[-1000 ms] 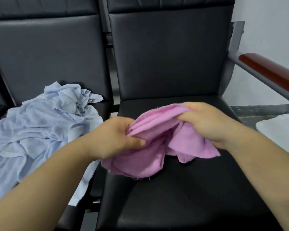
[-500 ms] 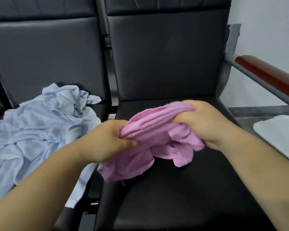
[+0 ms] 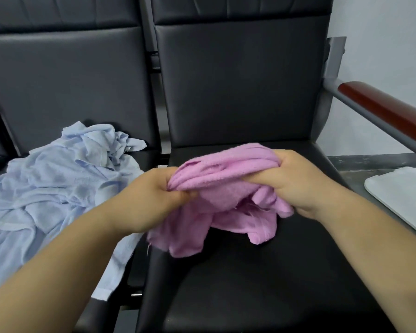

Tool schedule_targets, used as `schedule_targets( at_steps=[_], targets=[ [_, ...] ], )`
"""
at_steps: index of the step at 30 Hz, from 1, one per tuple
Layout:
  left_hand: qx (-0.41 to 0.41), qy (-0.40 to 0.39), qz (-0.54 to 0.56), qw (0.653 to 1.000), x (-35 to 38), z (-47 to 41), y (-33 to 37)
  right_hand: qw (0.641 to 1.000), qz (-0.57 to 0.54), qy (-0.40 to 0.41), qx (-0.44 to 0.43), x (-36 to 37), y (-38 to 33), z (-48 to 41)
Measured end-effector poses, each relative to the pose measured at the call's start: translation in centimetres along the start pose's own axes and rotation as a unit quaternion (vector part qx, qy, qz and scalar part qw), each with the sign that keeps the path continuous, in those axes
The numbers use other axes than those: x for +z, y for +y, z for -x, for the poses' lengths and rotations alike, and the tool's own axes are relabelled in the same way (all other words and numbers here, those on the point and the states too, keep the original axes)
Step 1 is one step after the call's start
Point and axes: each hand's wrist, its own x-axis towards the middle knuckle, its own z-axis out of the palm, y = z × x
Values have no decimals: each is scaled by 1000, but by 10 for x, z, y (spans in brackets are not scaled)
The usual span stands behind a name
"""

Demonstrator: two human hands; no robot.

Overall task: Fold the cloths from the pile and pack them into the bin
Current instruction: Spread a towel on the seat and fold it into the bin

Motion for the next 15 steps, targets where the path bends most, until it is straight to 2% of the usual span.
schedule_targets(
  at_steps=[2, 4, 5, 6, 7, 9, 11, 12, 13, 15],
  targets=[
    [-9, 21, 120, 992, -1, 0, 0, 999, 20, -33, 7, 1, -1, 2],
    [-11, 66, 246, 967, -3, -3, 1, 981, 180, -71, 32, 1, 3, -1],
    [-14, 82, 311, 947, -2, -5, 1, 955, 284, -72, 34, 1, 8, -4],
    [-14, 78, 356, 931, -2, -6, 1, 930, 361, -63, 30, 1, 12, -8],
    [-9, 56, 370, 927, -2, -6, 4, 918, 392, -49, 21, 1, 16, -11],
    [6, -3, 301, 954, -5, -3, 7, 936, 353, -11, -3, -2, 16, -13],
    [0, -38, 91, 995, -8, 0, 5, 977, 214, 22, -1, -8, 13, -13],
    [-18, -41, -15, 999, -9, 0, 2, 990, 142, 29, 4, -11, 11, -12],
    [-36, -41, -78, 995, -8, 0, -1, 996, 83, 26, 6, -12, 10, -10],
    [-40, -28, -65, 997, -5, 0, -1, 1000, -17, 2, 8, -9, 12, -8]
  ],
)
